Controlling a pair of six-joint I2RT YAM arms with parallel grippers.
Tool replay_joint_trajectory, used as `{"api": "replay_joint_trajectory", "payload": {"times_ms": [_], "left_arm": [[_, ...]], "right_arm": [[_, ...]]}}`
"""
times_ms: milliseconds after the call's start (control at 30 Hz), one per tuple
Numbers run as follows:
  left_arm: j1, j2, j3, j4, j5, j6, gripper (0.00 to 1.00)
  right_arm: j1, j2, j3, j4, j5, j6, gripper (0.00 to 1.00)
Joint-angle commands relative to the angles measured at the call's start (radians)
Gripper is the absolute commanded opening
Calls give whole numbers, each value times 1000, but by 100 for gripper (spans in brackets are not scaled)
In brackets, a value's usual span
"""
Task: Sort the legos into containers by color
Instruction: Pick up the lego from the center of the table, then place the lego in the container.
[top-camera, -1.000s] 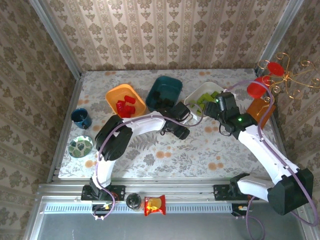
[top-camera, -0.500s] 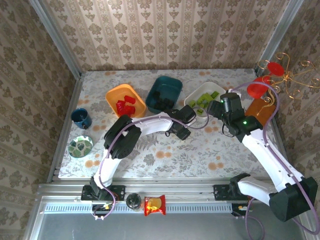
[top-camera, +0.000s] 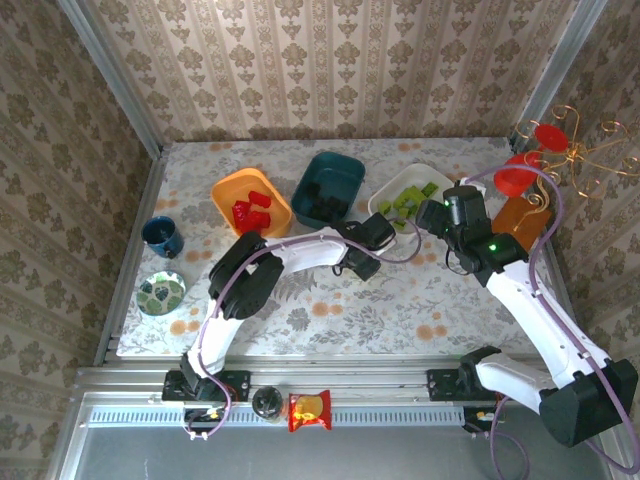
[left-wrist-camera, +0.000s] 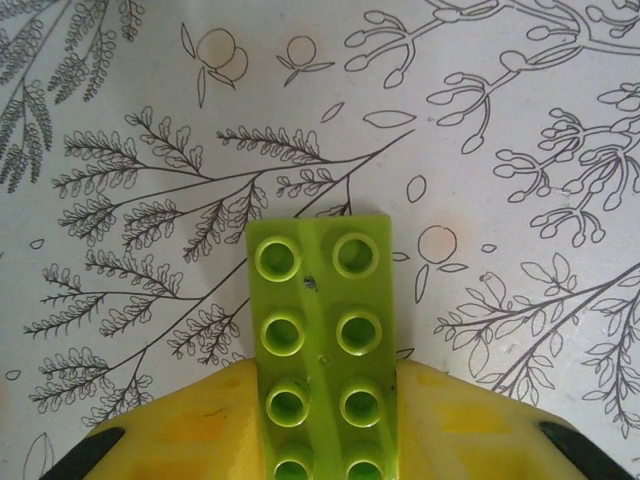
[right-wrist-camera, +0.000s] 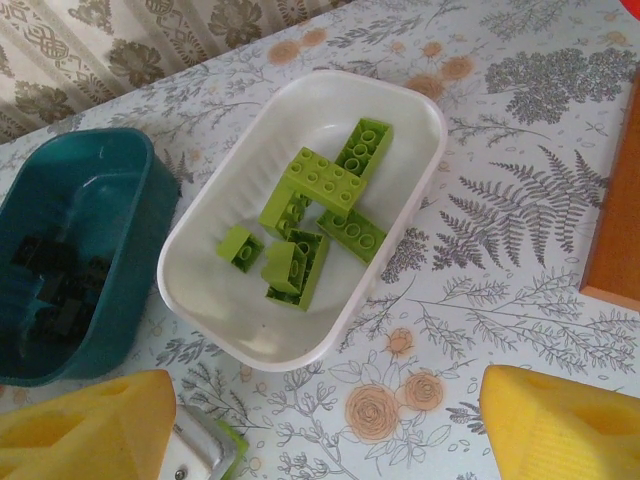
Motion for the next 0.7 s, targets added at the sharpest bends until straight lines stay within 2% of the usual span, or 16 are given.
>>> {"api": "replay_joint_trajectory", "payload": {"times_ms": [0, 267, 500, 567, 667], "left_arm": [[8, -46, -43, 5, -80, 17, 30], [65, -205, -78, 105, -108, -35, 28], [108, -297, -95, 316, -121, -64, 29], [126, -294, -85, 390, -91, -67, 29], [162, -252, -49, 481, 21, -110, 31]], "right_arm": [[-7, -25, -2, -27, 45, 17, 81], [-11, -49, -22, -26, 54, 24, 82], [-13, -66, -53, -18, 47, 41, 82], [-14, -61, -57, -19, 40, 44, 82], [-14, -56, -65, -19, 34, 50, 82]]}}
